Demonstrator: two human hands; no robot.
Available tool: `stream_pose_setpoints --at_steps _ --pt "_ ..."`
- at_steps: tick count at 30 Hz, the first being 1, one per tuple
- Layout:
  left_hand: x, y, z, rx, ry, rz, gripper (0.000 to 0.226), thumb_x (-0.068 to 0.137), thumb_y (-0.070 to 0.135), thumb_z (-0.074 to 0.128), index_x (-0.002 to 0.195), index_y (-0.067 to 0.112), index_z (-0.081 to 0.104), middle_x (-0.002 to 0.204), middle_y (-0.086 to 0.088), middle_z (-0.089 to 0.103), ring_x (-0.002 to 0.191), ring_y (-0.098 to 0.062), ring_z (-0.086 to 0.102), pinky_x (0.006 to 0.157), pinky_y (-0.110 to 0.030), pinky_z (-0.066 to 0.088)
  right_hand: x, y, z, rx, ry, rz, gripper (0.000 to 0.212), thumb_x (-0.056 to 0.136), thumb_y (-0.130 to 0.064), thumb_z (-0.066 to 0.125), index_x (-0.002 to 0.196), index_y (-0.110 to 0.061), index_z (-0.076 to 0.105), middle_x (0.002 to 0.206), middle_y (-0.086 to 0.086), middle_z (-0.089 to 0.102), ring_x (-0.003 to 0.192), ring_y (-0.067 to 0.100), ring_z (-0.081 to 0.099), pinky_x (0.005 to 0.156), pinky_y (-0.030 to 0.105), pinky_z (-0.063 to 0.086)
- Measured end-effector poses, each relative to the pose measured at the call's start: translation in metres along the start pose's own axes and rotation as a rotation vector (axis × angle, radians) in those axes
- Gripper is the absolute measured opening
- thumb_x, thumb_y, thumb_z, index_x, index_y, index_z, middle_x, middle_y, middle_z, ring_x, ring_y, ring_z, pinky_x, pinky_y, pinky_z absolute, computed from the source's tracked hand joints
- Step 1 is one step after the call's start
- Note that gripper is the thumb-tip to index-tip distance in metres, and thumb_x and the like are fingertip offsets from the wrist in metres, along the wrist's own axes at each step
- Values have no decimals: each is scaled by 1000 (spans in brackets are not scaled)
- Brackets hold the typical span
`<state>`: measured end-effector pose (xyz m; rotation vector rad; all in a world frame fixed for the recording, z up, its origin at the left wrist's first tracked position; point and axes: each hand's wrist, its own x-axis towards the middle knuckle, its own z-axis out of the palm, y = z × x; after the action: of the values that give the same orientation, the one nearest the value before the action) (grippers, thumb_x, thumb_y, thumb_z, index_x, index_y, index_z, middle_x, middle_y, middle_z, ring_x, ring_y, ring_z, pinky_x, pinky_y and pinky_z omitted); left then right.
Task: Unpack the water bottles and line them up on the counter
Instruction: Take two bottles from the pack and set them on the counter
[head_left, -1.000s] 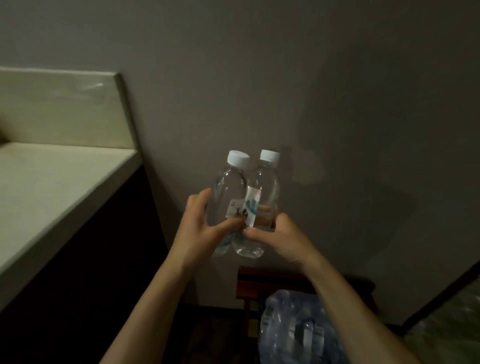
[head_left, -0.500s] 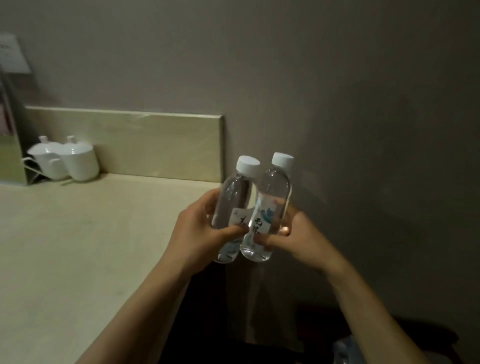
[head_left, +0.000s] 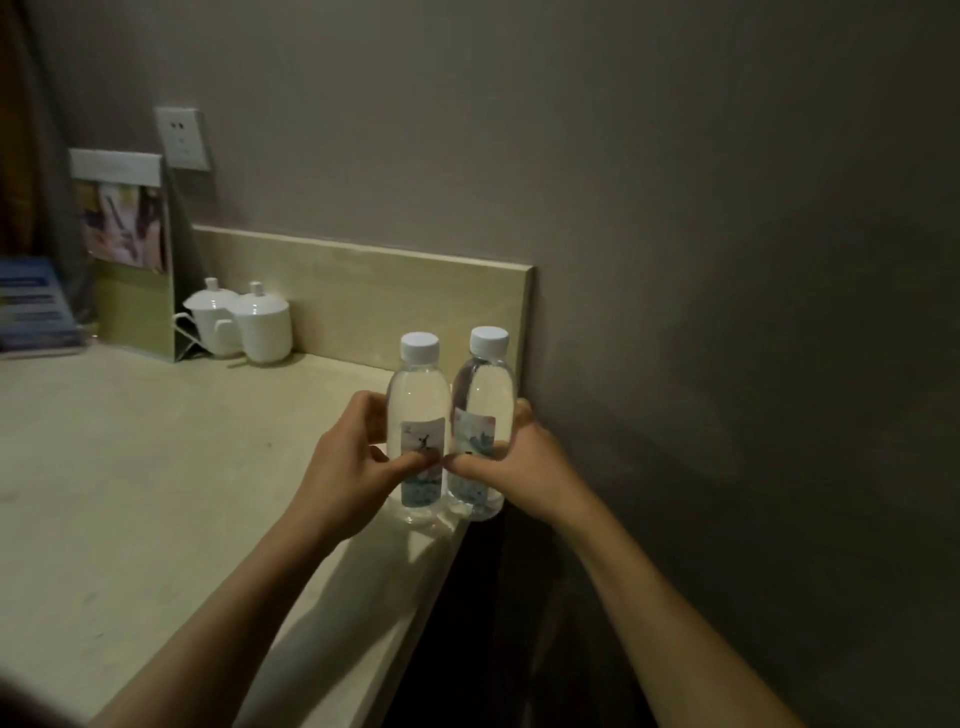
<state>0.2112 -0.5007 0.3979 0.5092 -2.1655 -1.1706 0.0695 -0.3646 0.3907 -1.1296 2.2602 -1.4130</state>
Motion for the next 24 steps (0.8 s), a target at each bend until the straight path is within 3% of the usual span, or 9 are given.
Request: stream_pose_setpoints --at_steps 4,7,13,18,21,24 --pt "10 -14 -19 -21 17 -17 52 77 15 80 119 25 53 111 12 58 100 -2 58 74 -22 51 11 -2 25 66 -35 19 87 49 -60 76 121 -28 40 113 -11 65 102 7 65 87 29 55" --pt "22 -27 -32 -34 8 -37 53 77 16 80 118 33 52 109 15 57 100 -3 57 73 -19 48 23 -7 41 115 -28 31 77 57 -47 80 121 -24 42 112 -6 67 101 12 67 91 38 56" --pt "49 -58 -65 -77 -12 -27 54 80 17 78 122 40 51 111 20 56 104 -15 60 85 -35 54 51 -25 81 95 21 40 67 70 -34 80 125 -28 41 117 -4 63 108 18 63 95 45 53" --pt "77 -90 -98 -161 -81 -9 57 82 13 76 129 33 53 116 18 59 105 -14 62 89 -40 56 78 -38 117 89 64 86 70 75 -30 80 129 -34 37 124 -10 57 114 14 58 99 42 50" --pt "99 -108 -116 -168 -119 33 58 81 14 77 129 33 53 119 17 58 100 -3 60 86 -31 53 94 -47 135 66 113 131 68 72 -32 81 124 -37 38 117 -15 57 108 11 59 93 37 51" --pt "120 -121 -127 -167 -136 66 59 81 16 78 134 26 53 124 12 59 108 -11 60 90 -35 53 109 -55 152 55 186 159 64 73 -31 80 122 -35 39 113 -13 58 106 12 61 89 35 52"
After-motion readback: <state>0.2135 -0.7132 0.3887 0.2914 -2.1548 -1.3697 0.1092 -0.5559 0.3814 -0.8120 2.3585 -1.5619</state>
